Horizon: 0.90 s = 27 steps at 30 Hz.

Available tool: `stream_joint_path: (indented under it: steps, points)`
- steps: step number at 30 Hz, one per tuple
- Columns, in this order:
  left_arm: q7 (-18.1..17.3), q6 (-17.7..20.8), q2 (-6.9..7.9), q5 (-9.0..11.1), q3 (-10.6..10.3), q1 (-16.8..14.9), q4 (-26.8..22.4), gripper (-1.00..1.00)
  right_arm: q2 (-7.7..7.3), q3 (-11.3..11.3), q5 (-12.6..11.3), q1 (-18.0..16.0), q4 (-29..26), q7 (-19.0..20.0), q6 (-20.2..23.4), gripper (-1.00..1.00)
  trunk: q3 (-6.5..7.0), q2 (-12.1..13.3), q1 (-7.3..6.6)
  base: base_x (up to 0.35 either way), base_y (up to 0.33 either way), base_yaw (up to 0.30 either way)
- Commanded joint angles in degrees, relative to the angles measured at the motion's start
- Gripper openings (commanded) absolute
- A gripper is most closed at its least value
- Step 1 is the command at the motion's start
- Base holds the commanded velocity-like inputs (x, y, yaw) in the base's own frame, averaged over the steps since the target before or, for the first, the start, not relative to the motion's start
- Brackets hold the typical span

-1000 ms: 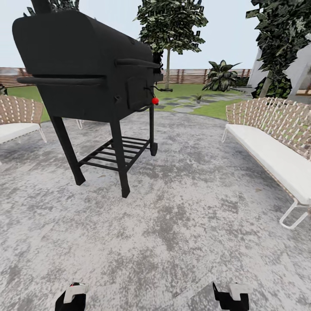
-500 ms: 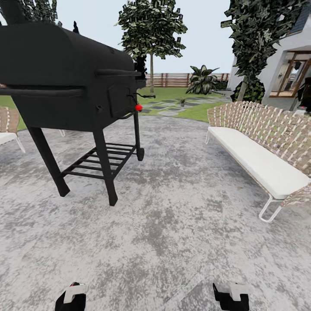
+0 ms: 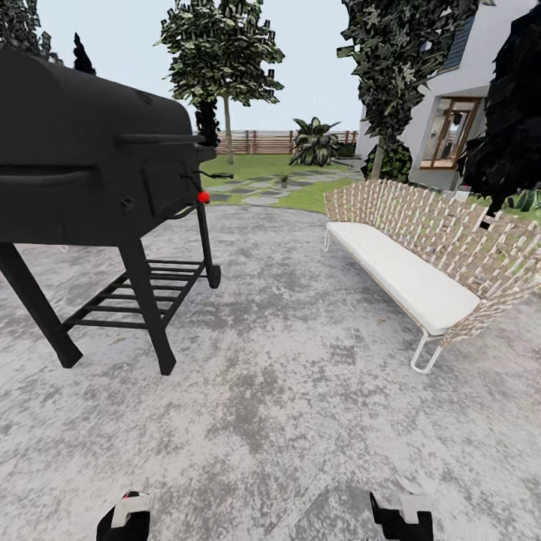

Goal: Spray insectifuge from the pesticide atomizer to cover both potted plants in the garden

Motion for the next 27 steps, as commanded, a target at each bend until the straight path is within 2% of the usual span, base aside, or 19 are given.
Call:
stream_joint_path:
  steps: [1, 10, 16, 24, 27]
  points:
    - [-0.01, -0.18, 0.00, -0.08, 0.14, -0.02, 0.03, -1.00, 0.03, -0.09, -0.01, -0.04, 0.07, -0.01, -0.18, 1.00, 0.16, 0.40, -0.24, 0.000, 0.000, -0.291]
    - [-0.01, -0.18, -0.01, -0.08, 0.14, 0.00, 0.03, -1.00, 0.05, -0.09, -0.01, -0.04, 0.07, -0.01, -0.18, 1.00, 1.95, 4.01, -2.21, 0.000, 0.000, -0.281]
    - [-0.01, -0.18, -0.01, -0.08, 0.14, -0.02, 0.03, -1.00, 0.07, -0.09, -0.01, -0.04, 0.13, -0.01, -0.18, 1.00, 3.05, 6.41, -3.53, 0.000, 0.000, -0.062]
    - [-0.01, -0.18, -0.02, -0.10, 0.14, 0.02, 0.03, -1.00, 0.05, -0.09, -0.01, -0.04, 0.16, -0.01, -0.18, 1.00, 3.05, 6.41, -3.53, 0.008, 0.000, -0.003]
    - [-0.01, -0.18, -0.08, 0.09, 0.21, 0.02, 0.03, -1.00, 0.05, -0.07, -0.01, -0.03, 0.16, -0.01, -0.18, 1.00, 3.05, 6.41, -3.53, 0.238, -0.005, 0.000]
